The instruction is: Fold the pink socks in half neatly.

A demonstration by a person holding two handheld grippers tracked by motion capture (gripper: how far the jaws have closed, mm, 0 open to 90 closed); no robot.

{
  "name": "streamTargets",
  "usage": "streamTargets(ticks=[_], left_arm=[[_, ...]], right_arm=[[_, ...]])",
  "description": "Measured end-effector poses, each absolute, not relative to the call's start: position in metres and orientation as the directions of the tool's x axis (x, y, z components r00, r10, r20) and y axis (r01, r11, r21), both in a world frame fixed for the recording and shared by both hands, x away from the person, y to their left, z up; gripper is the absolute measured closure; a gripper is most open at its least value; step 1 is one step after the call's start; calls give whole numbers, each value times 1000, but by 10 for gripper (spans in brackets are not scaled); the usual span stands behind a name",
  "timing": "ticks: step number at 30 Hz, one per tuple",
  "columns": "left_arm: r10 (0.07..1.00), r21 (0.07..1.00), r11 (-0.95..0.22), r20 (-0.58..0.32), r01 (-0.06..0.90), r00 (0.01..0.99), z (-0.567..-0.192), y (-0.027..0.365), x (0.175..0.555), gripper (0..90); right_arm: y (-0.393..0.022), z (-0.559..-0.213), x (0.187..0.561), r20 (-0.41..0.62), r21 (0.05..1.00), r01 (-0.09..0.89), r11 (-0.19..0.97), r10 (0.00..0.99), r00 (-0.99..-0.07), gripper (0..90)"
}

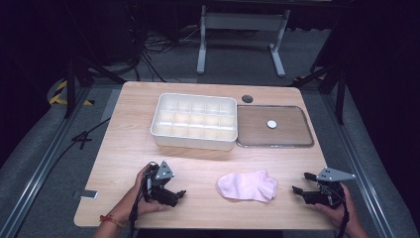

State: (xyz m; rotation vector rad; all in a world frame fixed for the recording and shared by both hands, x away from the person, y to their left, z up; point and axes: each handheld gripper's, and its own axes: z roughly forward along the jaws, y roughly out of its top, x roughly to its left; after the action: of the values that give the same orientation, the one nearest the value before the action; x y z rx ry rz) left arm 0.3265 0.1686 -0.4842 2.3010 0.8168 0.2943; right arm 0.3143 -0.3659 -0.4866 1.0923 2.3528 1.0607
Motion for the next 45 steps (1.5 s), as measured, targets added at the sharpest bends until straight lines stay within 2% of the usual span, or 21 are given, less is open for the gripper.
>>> streamTargets(ticks=[9, 18, 21, 24, 31, 39, 45], left_arm=[[623, 661, -583, -11, 473, 782, -484, 169, 327, 1], [624, 662, -581, -12, 474, 782, -484, 169, 327, 3], [623, 661, -583, -10, 473, 782, -484, 169, 327, 3], [622, 661, -583, -11, 472, 783, -484, 169, 327, 3], [622, 661, -583, -12, 473, 783, -484, 169, 327, 3], [625, 659, -582, -12, 477, 781, -484, 169, 327, 4], [652, 666, -561, -10, 492, 758, -482, 171, 328, 82]], right_arm=[[-367, -487, 316, 7, 743, 504, 441, 747, -665, 211], [-371, -481, 319, 36, 717, 531, 452, 737, -675, 239], [-372, -477, 318, 65, 746, 515, 422, 724, -687, 304], [-367, -470, 317, 50, 761, 485, 431, 707, -706, 393], [-348, -452, 317, 54, 804, 419, 422, 650, -758, 539], [-314, -436, 319, 19, 813, 343, 471, 567, -823, 692], [-279, -435, 320, -6, 807, 296, 512, 507, -862, 775]])
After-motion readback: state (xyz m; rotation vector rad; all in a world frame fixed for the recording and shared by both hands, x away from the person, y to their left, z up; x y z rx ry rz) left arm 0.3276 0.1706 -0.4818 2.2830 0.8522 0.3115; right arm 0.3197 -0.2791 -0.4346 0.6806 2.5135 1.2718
